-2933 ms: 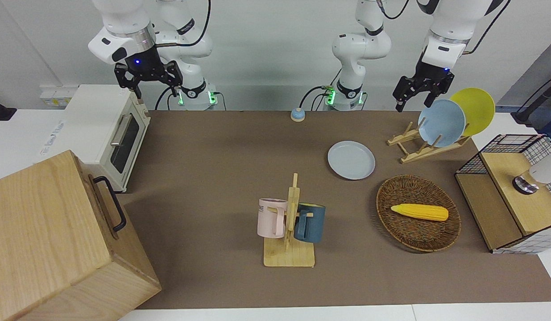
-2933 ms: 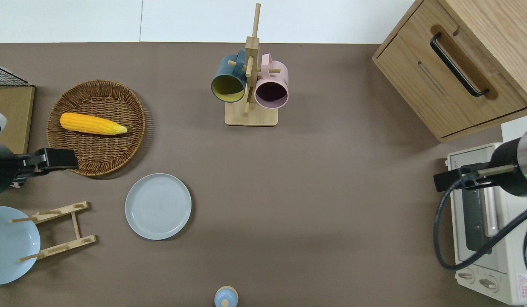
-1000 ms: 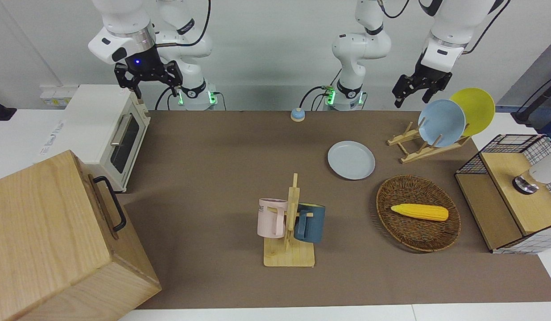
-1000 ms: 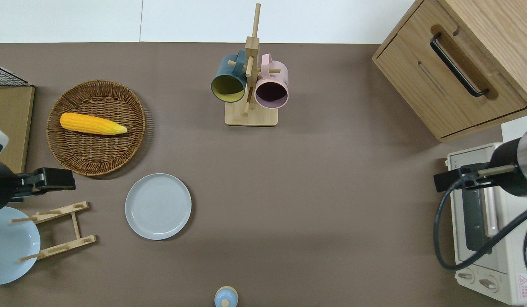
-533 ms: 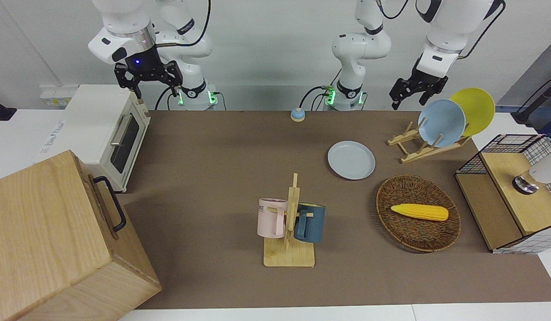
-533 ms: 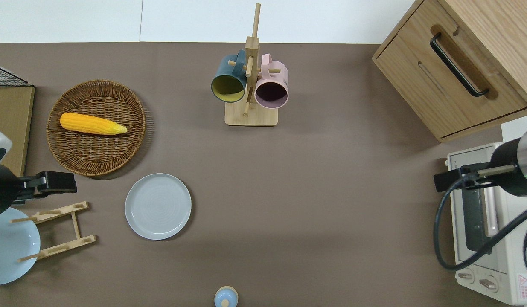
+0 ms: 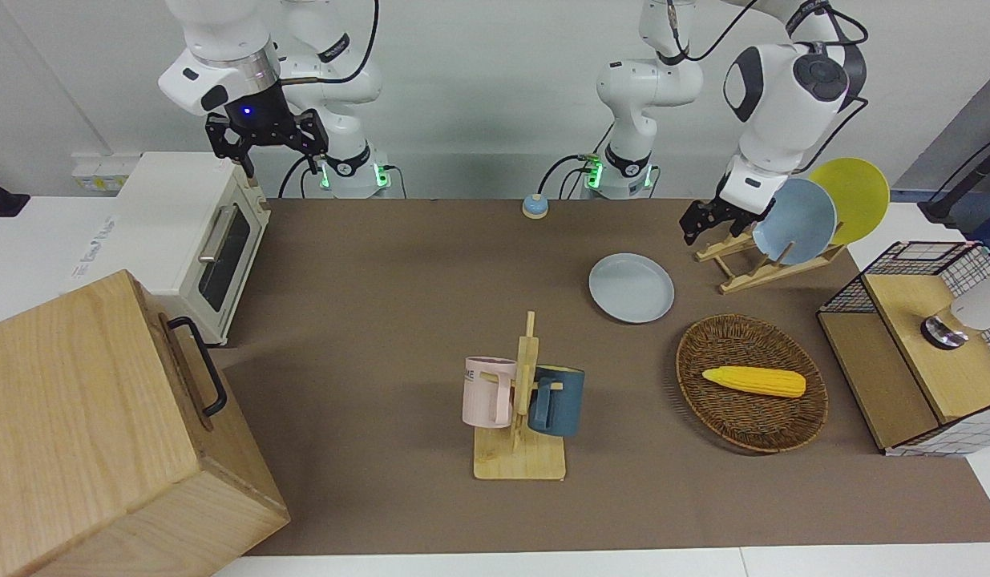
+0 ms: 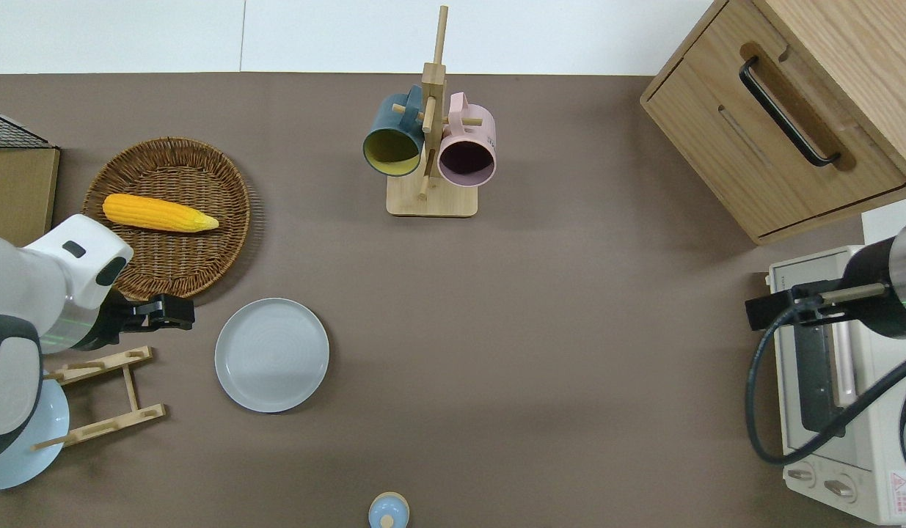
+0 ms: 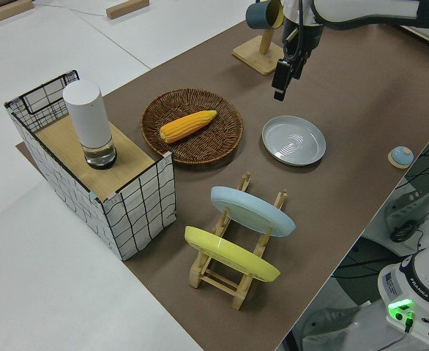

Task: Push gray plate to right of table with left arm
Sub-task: 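Move the left gripper to the edge of the gray plate nearest it, then push the gray plate with the left gripper away from the basket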

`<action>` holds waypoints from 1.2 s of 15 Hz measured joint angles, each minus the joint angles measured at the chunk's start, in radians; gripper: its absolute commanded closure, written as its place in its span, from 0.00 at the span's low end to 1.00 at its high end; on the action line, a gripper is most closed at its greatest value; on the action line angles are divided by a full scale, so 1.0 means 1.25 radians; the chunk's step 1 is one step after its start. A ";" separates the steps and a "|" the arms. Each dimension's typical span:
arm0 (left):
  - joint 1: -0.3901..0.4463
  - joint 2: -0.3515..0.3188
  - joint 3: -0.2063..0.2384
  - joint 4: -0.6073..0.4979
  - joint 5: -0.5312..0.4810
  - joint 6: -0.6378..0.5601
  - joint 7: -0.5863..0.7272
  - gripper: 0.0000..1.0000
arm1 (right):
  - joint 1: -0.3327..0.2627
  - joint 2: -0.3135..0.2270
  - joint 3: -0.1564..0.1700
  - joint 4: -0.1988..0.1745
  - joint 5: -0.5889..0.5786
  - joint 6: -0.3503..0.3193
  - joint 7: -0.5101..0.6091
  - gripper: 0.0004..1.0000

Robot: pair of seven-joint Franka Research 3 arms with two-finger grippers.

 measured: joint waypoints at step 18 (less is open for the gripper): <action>0.000 0.031 0.000 -0.306 -0.021 0.268 0.000 0.05 | 0.000 0.000 0.000 0.000 0.000 0.000 0.000 0.00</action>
